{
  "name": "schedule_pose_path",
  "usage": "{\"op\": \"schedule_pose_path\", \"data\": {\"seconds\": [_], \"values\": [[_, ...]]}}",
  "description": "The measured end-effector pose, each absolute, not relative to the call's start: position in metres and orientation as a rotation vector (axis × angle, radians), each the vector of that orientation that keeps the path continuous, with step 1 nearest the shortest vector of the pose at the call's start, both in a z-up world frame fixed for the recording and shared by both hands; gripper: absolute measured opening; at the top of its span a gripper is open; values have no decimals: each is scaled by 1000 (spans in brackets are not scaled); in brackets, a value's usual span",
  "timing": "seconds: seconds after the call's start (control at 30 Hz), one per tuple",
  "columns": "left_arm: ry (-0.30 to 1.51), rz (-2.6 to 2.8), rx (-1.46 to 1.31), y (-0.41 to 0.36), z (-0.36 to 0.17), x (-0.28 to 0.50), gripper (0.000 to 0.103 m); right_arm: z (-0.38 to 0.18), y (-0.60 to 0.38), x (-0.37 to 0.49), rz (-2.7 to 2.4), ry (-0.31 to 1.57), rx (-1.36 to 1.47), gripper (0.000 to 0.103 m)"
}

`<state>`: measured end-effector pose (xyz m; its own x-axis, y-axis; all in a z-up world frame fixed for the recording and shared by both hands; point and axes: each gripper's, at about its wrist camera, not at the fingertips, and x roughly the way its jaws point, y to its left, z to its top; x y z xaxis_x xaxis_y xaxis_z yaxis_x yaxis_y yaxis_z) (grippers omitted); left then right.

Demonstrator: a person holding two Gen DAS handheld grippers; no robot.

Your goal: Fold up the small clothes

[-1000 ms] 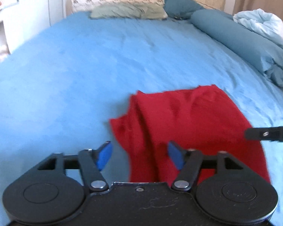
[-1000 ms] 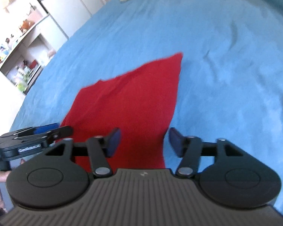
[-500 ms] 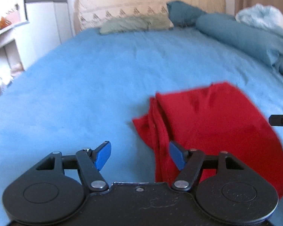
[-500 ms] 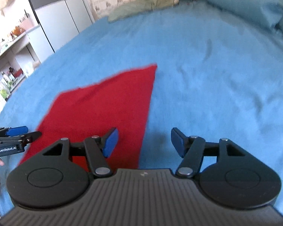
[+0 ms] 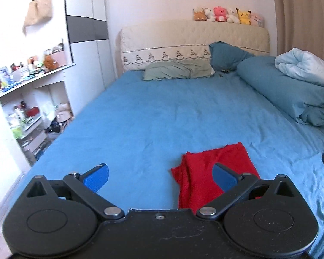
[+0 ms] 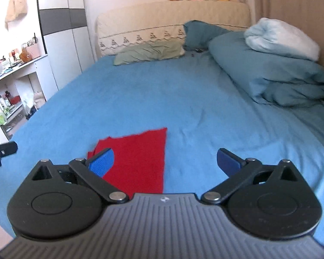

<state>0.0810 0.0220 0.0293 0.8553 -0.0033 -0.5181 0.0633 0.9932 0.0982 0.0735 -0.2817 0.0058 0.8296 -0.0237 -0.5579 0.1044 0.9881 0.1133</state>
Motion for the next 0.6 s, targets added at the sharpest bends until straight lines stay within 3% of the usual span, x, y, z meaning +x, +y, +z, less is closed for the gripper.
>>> {"op": "schedule_pose_path", "data": {"seconds": [0.3,0.6], "values": [[655,-46,94,20,6,24,103,-11,-270,8,-116,718,136,103],[657,-74,109,16,-1,-1,103,-16,-255,-15,-132,721,77,103]]}}
